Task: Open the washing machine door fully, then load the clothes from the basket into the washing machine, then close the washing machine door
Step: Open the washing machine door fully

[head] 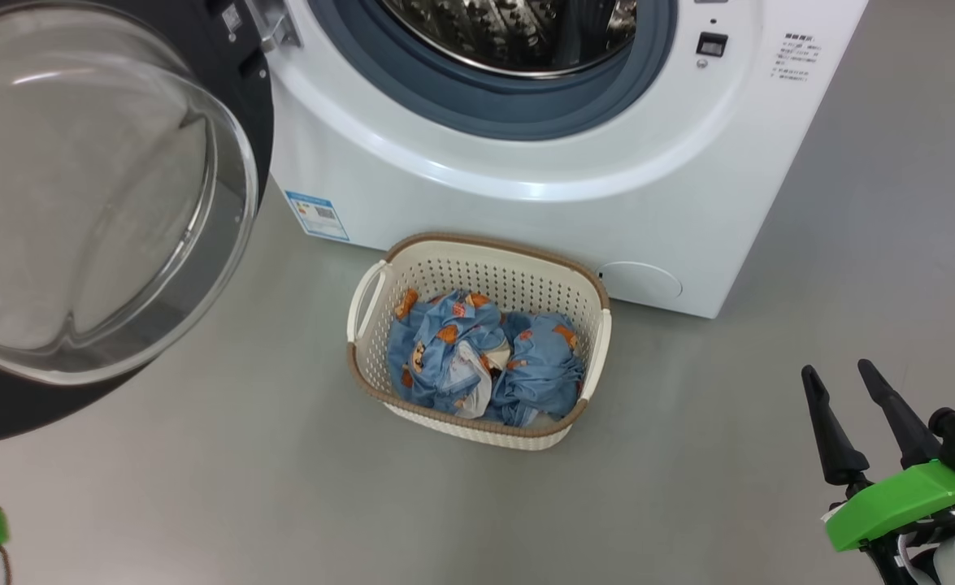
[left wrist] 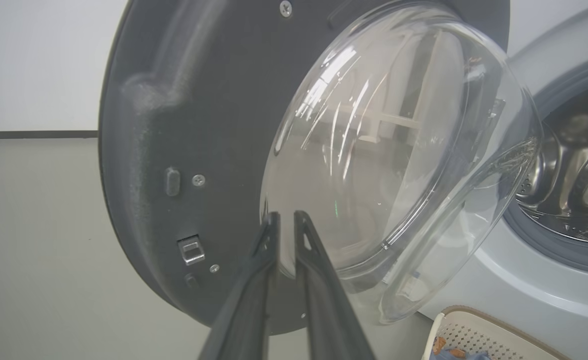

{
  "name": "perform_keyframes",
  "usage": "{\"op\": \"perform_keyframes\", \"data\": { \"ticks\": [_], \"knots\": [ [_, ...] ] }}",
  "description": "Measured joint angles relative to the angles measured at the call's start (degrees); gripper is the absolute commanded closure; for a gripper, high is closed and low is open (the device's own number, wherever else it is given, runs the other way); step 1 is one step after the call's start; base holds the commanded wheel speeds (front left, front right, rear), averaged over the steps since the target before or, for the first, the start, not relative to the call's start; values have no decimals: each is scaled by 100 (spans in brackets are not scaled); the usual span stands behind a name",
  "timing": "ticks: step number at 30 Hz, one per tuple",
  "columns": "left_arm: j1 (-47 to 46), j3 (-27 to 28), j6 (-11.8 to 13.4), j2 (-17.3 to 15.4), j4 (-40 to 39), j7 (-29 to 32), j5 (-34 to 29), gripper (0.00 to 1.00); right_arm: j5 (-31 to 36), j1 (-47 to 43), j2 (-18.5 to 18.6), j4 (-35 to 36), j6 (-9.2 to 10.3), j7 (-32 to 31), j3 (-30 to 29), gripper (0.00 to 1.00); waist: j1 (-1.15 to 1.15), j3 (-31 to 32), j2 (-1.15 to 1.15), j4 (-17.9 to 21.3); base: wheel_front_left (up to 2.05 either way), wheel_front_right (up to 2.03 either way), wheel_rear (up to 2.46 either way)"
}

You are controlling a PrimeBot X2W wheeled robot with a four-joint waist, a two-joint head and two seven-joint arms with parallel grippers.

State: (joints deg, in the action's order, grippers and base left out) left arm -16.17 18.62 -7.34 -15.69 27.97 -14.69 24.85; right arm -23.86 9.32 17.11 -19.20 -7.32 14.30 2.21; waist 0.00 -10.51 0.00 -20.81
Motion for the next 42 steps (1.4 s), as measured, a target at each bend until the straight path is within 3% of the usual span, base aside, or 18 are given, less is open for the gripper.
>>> {"op": "perform_keyframes", "data": {
  "ticks": [3, 5, 7, 9, 23, 42],
  "knots": [
    [317, -181, 0, 131, -359, 0, 24, 81, 0, -13, -32, -3, 0, 0, 16, 0, 0, 107, 0, 15, 0, 0, 0],
    [525, -371, 0, 205, -564, 0, 9, 67, -1, -14, -52, 0, 0, 0, 32, 0, 0, 159, 0, 57, 0, 0, 0],
    [725, -588, 0, 297, -788, 1, -25, 40, -1, -22, -67, 1, 0, 0, 29, 0, 0, 193, 0, 121, 0, 0, 0],
    [872, -800, 0, 380, -984, 1, -44, 0, -1, -54, -77, 11, 0, 0, 16, 0, 0, 224, 0, 198, 0, 0, 0],
    [1273, -1936, 0, 304, -1575, 1, 214, 0, -1, -121, -156, 102, 0, 0, -96, 0, 0, 316, 0, 1027, 0, 0, 0],
    [1272, -2205, 0, 183, -1644, 1, 272, 0, -1, -243, -242, 188, 0, 0, -255, 0, 0, 386, 0, 2162, 0, 0, 0]
  ]
}}
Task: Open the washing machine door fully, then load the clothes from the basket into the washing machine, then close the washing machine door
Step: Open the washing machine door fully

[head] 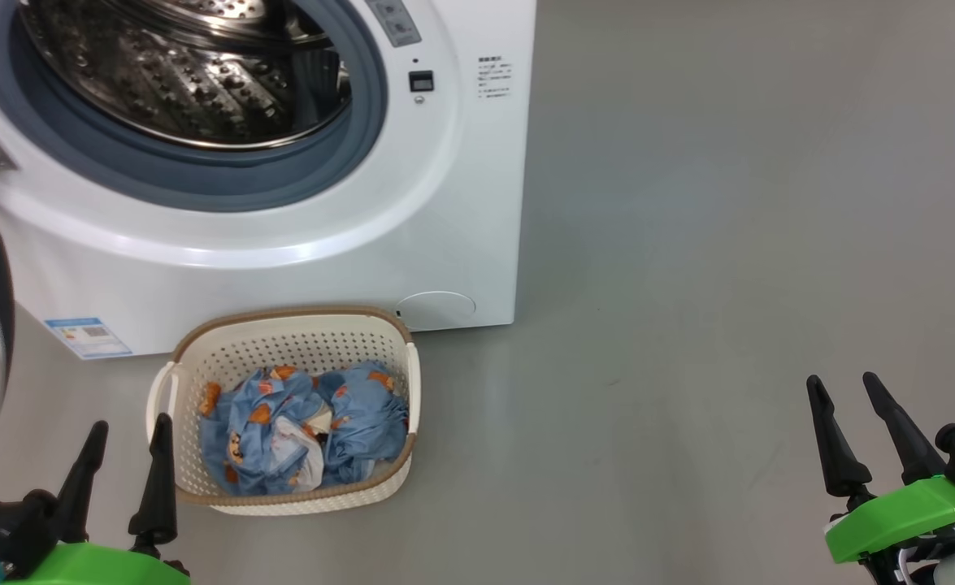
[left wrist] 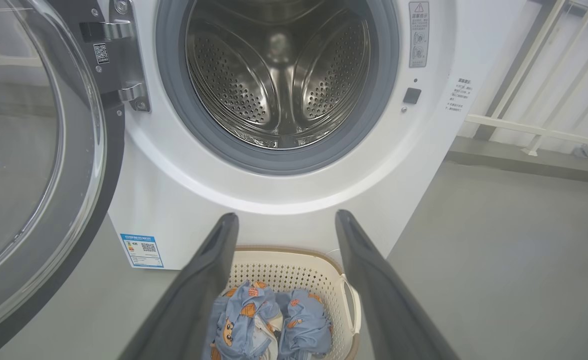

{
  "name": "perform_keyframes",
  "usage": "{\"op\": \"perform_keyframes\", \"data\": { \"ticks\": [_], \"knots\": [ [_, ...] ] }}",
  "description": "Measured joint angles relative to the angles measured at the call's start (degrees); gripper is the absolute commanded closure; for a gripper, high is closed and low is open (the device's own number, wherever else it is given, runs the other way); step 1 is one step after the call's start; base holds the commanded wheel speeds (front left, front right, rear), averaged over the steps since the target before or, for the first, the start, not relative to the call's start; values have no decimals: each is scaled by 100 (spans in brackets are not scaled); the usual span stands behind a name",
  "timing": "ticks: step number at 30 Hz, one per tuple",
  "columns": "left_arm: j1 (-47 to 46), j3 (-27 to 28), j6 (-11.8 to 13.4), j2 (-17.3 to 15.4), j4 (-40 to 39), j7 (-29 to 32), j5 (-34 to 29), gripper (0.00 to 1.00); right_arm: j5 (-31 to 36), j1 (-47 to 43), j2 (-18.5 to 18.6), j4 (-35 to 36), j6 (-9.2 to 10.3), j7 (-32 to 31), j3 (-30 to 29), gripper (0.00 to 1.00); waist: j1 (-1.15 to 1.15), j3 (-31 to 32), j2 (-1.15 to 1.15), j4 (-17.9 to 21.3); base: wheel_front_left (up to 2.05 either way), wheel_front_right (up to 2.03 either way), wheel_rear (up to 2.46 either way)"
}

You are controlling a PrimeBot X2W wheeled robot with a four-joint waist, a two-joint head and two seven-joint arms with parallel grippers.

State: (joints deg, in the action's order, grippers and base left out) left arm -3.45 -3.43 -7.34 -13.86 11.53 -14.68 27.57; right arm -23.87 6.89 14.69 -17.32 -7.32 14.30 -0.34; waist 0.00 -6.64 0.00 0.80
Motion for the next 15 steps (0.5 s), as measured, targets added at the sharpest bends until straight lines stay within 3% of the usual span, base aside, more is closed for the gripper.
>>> {"op": "perform_keyframes", "data": {
  "ticks": [15],
  "knots": [
    [-7, -96, 0, -78, -36, 0, 209, 0, 1, 0, -59, 15, 0, 0, -27, 0, 0, -55, 0, 127, 3, -13, 9]
  ]
}}
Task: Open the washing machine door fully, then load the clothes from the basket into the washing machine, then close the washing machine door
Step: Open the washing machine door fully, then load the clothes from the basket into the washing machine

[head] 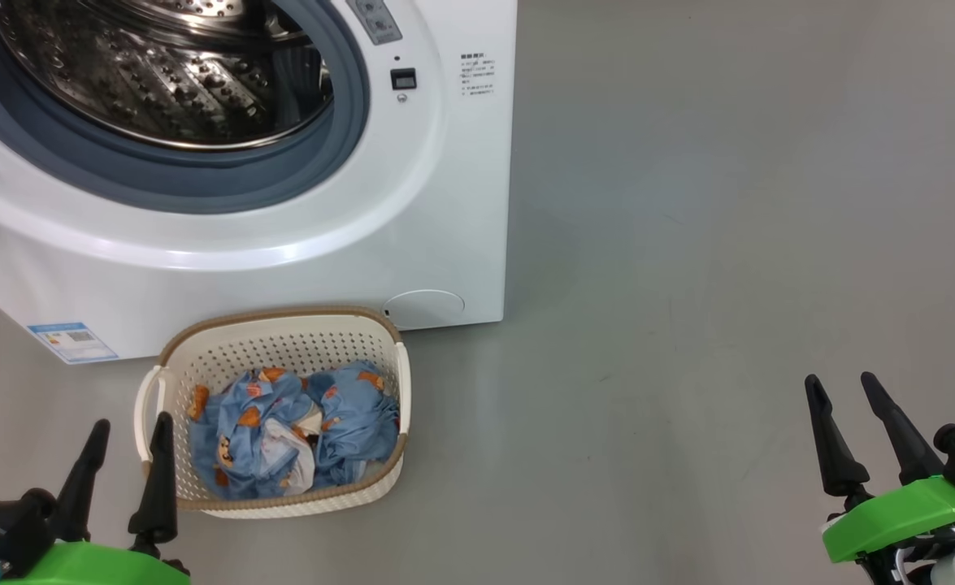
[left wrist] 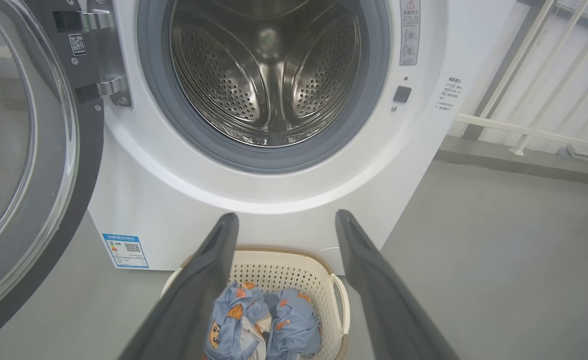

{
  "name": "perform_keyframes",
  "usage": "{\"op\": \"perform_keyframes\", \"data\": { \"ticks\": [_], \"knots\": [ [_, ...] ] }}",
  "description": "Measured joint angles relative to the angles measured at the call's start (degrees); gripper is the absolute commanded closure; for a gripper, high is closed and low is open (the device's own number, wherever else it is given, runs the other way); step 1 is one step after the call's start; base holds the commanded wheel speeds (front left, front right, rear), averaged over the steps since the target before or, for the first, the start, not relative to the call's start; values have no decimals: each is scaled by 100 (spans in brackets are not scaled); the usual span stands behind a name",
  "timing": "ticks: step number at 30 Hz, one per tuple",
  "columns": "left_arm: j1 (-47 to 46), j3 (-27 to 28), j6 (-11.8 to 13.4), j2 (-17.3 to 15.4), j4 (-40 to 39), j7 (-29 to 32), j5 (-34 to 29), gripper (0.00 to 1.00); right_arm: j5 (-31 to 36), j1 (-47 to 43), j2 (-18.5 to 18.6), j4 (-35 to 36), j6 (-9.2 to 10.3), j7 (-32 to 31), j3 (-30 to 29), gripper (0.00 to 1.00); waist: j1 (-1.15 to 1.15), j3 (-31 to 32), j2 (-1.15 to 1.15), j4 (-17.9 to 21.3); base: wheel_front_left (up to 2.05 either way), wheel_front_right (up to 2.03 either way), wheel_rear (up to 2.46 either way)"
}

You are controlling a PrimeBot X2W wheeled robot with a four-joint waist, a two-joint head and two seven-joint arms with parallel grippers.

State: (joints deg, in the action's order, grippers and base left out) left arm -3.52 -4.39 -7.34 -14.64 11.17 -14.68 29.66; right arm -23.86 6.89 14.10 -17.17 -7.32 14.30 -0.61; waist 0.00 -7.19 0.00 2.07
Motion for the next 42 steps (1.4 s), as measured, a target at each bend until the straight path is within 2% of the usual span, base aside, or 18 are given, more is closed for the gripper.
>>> {"op": "perform_keyframes", "data": {
  "ticks": [20, 35, 42],
  "knots": [
    [-44, -80, 0, -82, 46, 0, -15, 0, 0, 3, -75, 31, 0, 0, 18, 0, 0, -119, 0, 1, 81, -143, 62],
    [-158, -138, 0, -3, 244, 0, -115, 0, 0, 19, -133, 69, 0, 0, 19, 0, 0, -280, 0, -31, 15, -15, 0],
    [-453, -389, 0, 88, 811, 1, -102, 0, 9, 236, -227, 175, 0, 0, 92, 0, 0, -551, 0, -4, 0, 0, 0]
  ]
}}
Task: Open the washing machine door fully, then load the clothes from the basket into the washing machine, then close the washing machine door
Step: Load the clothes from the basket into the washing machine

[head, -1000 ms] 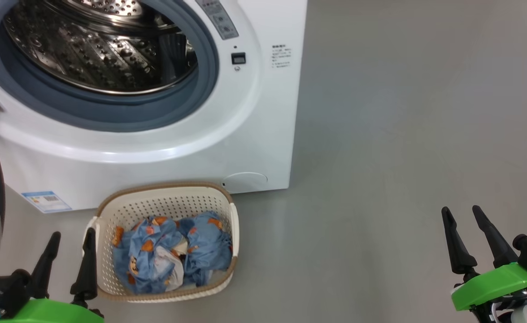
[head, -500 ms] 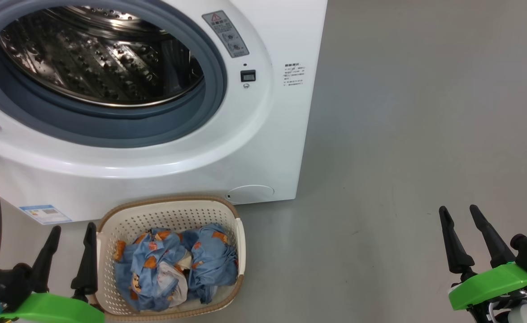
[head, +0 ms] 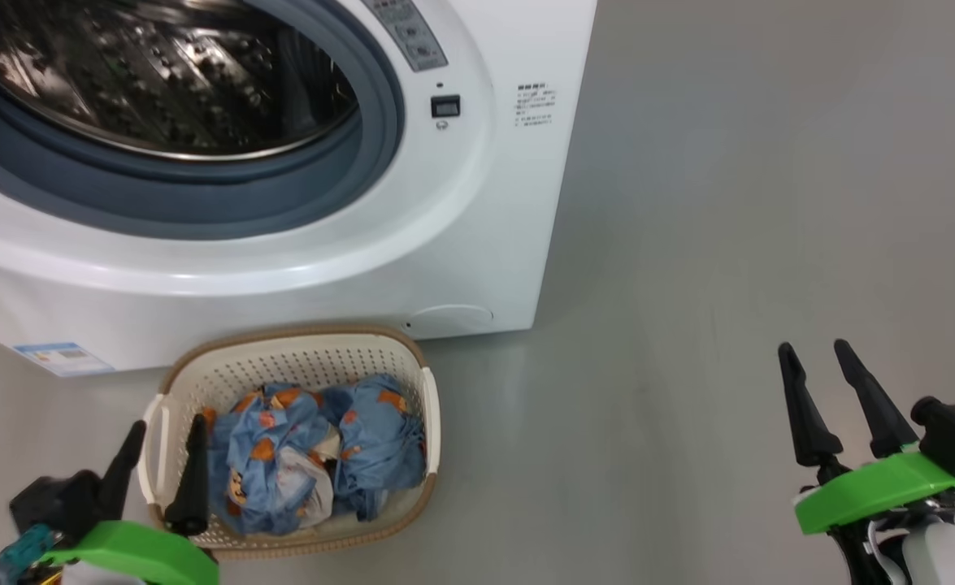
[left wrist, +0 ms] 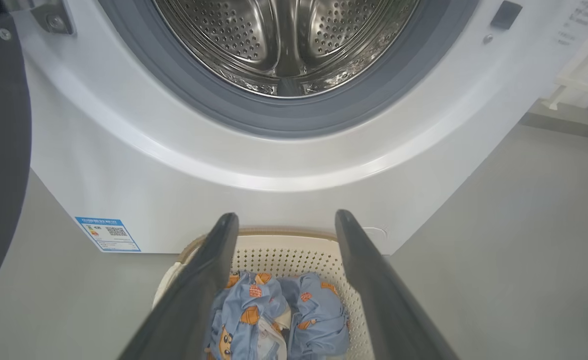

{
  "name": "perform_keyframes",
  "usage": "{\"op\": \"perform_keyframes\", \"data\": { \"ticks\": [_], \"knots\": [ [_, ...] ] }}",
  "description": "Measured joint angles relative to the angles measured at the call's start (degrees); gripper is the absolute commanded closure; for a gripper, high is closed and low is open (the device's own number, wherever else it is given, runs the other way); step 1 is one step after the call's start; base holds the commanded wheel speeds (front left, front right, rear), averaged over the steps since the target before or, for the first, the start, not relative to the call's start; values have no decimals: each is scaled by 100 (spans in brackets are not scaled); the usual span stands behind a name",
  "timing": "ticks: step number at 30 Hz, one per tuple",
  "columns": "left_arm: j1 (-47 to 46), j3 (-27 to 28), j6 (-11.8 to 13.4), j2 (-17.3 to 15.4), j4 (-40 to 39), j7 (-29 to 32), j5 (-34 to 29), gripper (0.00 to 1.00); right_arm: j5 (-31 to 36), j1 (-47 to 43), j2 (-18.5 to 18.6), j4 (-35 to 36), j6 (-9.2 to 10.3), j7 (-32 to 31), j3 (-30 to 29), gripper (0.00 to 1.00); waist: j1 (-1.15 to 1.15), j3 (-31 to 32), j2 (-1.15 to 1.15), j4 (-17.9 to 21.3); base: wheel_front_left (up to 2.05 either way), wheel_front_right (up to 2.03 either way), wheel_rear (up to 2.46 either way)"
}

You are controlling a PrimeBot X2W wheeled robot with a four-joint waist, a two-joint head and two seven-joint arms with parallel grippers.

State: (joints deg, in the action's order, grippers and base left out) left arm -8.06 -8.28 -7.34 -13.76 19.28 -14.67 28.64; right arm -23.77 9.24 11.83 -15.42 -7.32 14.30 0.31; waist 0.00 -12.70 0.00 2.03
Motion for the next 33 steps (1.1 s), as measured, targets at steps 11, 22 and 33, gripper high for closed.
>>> {"op": "perform_keyframes", "data": {
  "ticks": [11, 22, 33],
  "knots": [
    [-1165, -492, 0, 45, 1699, 3, 81, 0, 15, 509, -151, 174, 0, 1, 90, 0, 0, -777, 0, 112, 0, 0, 0],
    [-2562, -1488, -7, -157, 3473, 3, 584, 0, 112, 1024, -294, 294, 0, 1, 134, 0, 0, -1760, 0, 243, 0, 0, 0],
    [-3652, -2363, -7, -223, 4530, 225, 1058, 0, 204, 1346, -321, 415, 0, 1, 305, 0, 0, -2543, 0, 391, 0, 0, 0]
  ]
}}
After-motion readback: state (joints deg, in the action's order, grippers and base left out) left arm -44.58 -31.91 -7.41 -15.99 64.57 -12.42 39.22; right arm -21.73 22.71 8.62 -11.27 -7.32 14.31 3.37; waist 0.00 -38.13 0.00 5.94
